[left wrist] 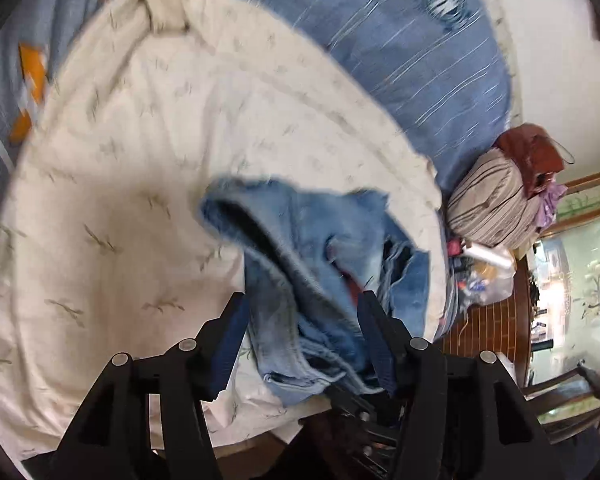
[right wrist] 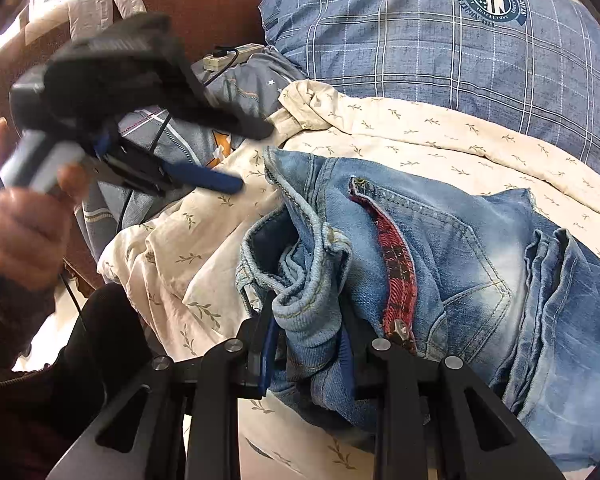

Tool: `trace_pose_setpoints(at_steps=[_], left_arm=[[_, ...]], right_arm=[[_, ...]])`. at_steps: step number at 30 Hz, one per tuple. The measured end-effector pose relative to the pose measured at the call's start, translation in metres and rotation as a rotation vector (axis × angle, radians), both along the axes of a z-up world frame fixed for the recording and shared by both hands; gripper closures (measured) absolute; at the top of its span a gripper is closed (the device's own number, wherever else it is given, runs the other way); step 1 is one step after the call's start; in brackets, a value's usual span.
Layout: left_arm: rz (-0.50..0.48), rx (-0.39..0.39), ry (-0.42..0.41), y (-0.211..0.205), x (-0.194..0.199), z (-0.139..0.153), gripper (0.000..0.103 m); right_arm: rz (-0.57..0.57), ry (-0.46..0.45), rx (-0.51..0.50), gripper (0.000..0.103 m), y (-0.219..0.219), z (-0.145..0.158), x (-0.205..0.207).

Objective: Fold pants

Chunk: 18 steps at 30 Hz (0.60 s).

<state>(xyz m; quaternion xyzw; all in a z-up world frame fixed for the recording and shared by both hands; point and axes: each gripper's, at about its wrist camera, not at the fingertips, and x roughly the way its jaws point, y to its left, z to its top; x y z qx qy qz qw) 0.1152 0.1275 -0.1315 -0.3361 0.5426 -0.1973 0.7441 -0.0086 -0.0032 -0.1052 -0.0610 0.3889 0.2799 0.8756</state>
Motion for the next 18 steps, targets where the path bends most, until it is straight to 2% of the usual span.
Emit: trace_pose_setpoints(at_steps=[4,6,8,9,13,18], left_arm=[[0.02,-0.082,0.049,0.001,0.014,-0.021,0.048],[0.021,-0.071,0.07,-0.001,0.023,-0.026,0.049],[0.015,-0.033,0.075,-0.005,0.03,-0.027,0.068],[0.01,-0.009,0.073,-0.006,0.032,-0.026,0.072],[0.011,0.03,0.018,-0.012,0.024,-0.006,0.088],[-0.011,0.052,-0.061,-0.026,0.003,0.038,0.089]], right_arm=[[0.008,0.009,-0.007,0.077,0.002,-0.002,0.0],[0.014,0.008,-0.012,0.077,0.005,-0.002,0.0],[0.02,0.006,-0.022,0.076,0.007,-0.002,-0.001],[0.023,0.005,-0.025,0.076,0.008,-0.002,0.0],[0.055,-0.009,-0.025,0.078,0.013,0.001,-0.002],[0.059,-0.033,0.04,0.078,0.001,0.018,-0.011]])
